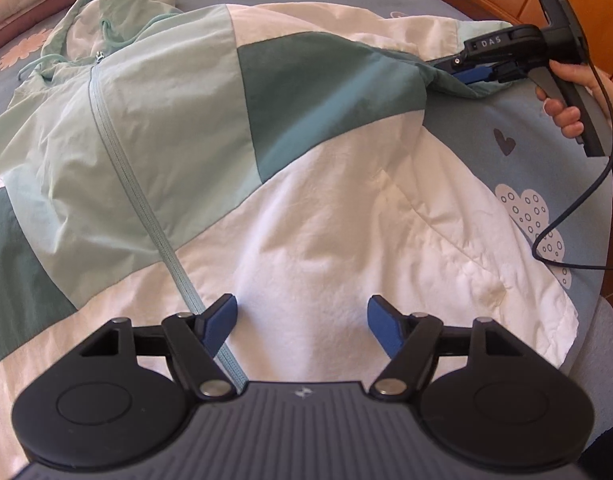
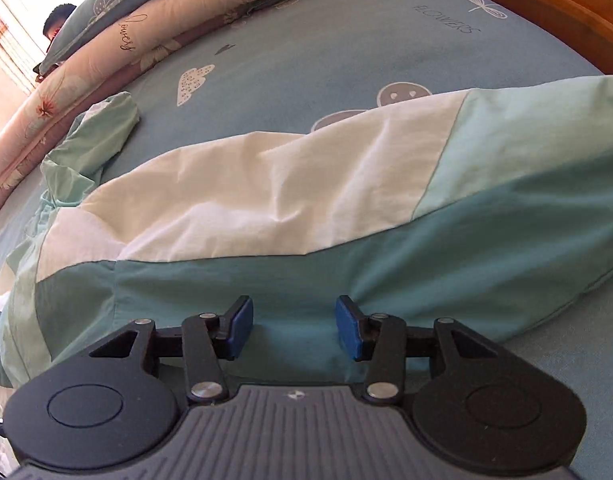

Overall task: Fold clothes
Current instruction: 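Release the sleeve cuff with the right tool and hold both tools above the jacket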

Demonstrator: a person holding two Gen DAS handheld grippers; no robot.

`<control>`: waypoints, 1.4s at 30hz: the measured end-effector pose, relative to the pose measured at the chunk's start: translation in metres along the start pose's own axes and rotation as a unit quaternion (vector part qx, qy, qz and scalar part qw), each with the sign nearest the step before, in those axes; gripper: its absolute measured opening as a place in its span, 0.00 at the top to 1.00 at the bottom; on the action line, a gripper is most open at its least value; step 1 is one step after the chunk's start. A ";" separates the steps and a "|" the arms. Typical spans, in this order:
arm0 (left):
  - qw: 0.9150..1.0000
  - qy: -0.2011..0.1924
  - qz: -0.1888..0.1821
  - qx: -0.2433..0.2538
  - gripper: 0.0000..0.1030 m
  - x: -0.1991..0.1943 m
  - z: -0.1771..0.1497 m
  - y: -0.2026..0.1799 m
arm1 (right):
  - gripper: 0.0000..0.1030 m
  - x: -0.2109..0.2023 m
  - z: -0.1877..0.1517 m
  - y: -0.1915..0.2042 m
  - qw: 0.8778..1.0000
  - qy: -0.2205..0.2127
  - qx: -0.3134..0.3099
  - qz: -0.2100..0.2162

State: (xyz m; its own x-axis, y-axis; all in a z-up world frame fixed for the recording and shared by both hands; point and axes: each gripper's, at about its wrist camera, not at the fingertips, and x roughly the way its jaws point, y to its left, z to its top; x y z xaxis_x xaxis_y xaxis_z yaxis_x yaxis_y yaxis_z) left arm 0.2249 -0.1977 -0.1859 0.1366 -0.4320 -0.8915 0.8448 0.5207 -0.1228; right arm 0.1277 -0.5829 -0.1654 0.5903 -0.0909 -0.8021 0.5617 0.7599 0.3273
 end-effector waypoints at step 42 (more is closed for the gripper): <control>0.971 -0.151 0.033 -0.181 0.27 -0.118 -0.165 0.003 | 0.92 -0.087 -0.190 0.034 0.971 0.150 0.006 0.187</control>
State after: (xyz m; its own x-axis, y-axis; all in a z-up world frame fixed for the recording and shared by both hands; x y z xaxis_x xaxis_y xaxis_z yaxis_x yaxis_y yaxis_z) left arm 0.1254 -0.0236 -0.1528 0.3755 -0.5564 -0.7412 0.5989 0.7560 -0.2641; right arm -0.0149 -0.4275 -0.1790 0.5598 0.3824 -0.7351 0.3492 0.6956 0.6278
